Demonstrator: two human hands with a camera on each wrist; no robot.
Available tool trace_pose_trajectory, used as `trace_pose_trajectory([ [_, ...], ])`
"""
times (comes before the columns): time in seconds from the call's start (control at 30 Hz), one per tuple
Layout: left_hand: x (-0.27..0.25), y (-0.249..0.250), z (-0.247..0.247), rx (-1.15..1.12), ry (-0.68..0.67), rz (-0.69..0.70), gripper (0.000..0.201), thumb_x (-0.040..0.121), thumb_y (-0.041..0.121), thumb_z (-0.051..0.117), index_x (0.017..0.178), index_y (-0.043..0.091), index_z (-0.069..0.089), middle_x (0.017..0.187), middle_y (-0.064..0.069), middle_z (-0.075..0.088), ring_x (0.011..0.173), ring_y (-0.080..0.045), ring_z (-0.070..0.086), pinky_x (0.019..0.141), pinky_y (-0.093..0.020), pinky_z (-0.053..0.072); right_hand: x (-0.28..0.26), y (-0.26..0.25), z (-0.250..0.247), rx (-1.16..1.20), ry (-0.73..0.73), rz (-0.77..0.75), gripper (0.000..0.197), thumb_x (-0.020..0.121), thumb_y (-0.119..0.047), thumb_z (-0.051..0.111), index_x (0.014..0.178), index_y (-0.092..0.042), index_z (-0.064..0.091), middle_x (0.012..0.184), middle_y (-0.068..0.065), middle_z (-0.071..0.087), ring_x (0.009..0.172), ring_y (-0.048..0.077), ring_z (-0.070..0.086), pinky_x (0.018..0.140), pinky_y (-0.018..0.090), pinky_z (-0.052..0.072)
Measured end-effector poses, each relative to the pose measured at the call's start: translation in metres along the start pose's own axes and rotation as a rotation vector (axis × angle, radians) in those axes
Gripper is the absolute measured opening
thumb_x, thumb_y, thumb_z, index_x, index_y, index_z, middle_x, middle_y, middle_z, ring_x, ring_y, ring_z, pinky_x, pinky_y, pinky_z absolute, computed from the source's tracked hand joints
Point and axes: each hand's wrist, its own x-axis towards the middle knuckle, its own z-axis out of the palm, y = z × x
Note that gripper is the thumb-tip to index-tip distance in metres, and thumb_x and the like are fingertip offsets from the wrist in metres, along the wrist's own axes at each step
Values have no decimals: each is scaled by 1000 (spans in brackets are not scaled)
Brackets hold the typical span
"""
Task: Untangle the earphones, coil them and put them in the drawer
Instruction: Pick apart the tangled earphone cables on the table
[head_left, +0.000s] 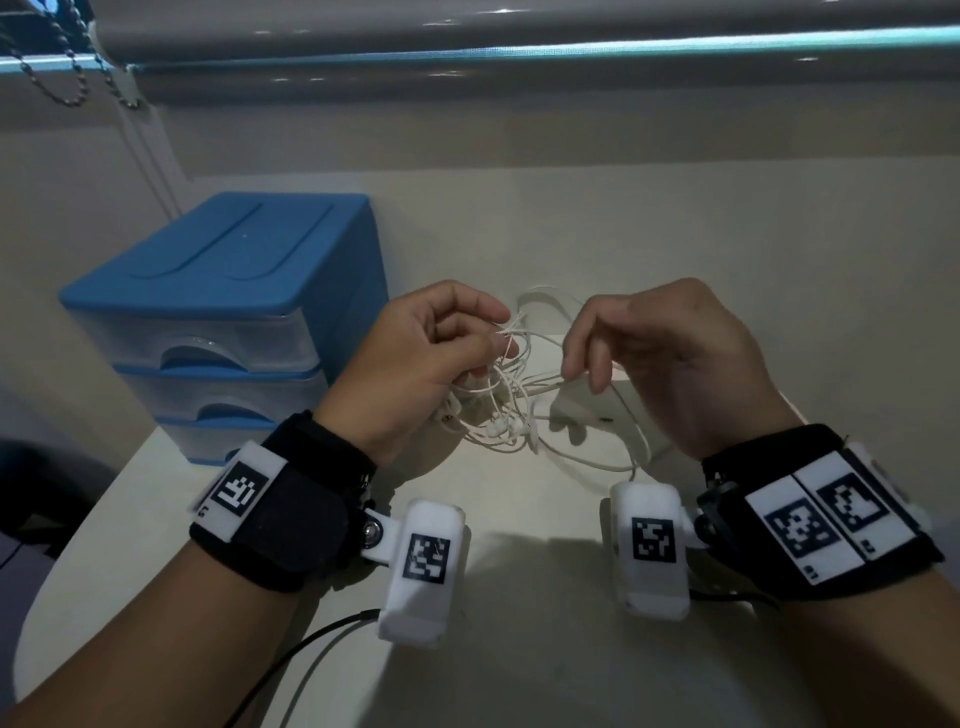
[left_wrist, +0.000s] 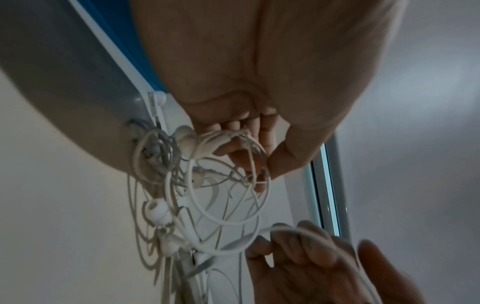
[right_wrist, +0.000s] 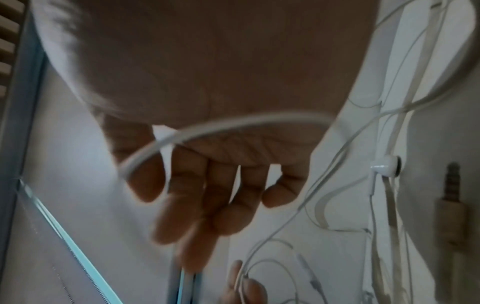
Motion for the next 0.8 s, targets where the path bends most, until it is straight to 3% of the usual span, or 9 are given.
trace_pose_trajectory([
  [0.1, -1, 0, -1, 51, -6, 0, 11, 88, 0, 72, 95, 9, 72, 82, -9, 77, 89, -35, 65, 75, -41, 47, 5, 9, -5, -169, 222, -69, 37, 89, -13, 59, 56, 0, 66, 58, 11, 63, 63, 27, 57, 69, 36, 44],
  [0.17, -2, 1, 0, 87, -26, 11, 9, 89, 3, 73, 94, 10, 73, 85, -9, 78, 86, -29, 68, 75, -38, 50, 7, 11, -8, -261, 281, -103, 22, 87, -13, 65, 68, -5, 72, 67, 5, 69, 65, 18, 58, 67, 29, 45],
  [0.27, -4, 2, 0, 112, -67, 37, 7, 90, 5, 73, 95, 9, 73, 87, -9, 78, 82, -19, 69, 73, -35, 55, 7, 12, -6, -337, 152, -55, 12, 84, -14, 73, 94, -15, 79, 95, 2, 76, 90, 17, 68, 79, 35, 55],
  [0.37, -4, 1, -1, 115, -98, 63, 5, 91, 12, 74, 95, 13, 74, 91, -15, 74, 82, -28, 65, 77, -54, 53, 7, 16, -2, -390, 33, 24, 12, 88, -12, 76, 99, -15, 80, 98, 3, 77, 96, 18, 71, 84, 37, 56],
  [0.47, -3, -1, -1, 110, -39, 98, 3, 92, 14, 72, 92, 17, 73, 90, -10, 71, 81, -22, 63, 77, -42, 52, 6, 14, -1, -363, 5, 67, 5, 90, -9, 74, 90, -9, 79, 84, 10, 76, 80, 21, 70, 82, 36, 55],
  [0.57, -1, -1, -2, 81, 60, 132, 5, 96, 17, 67, 94, 20, 70, 93, -7, 71, 79, -14, 61, 75, -36, 50, 5, 13, -1, -330, -12, 105, 7, 90, -5, 73, 84, -7, 77, 76, 9, 72, 71, 14, 63, 74, 28, 51],
  [0.67, -1, 2, -2, 73, 81, 180, 6, 102, 11, 59, 100, 14, 63, 86, 0, 71, 74, -14, 60, 67, -26, 49, 5, 12, 0, -356, -49, 156, 11, 82, -11, 72, 73, -17, 77, 73, 1, 72, 73, 10, 63, 77, 27, 48],
  [0.73, -3, 5, -1, 59, 41, 210, 6, 103, 9, 57, 102, 13, 61, 83, -1, 71, 69, -18, 57, 60, -26, 48, 4, 9, 1, -313, -11, 119, 9, 80, -20, 70, 79, -19, 78, 83, 3, 74, 80, 14, 66, 78, 27, 51],
  [0.8, -4, 5, 0, 74, 1, 249, 5, 102, 7, 57, 101, 10, 62, 81, -2, 70, 67, -11, 58, 60, -23, 48, 4, 7, 2, -301, 12, 37, 15, 84, -25, 73, 94, -17, 80, 93, 3, 73, 85, 22, 65, 79, 32, 53],
])
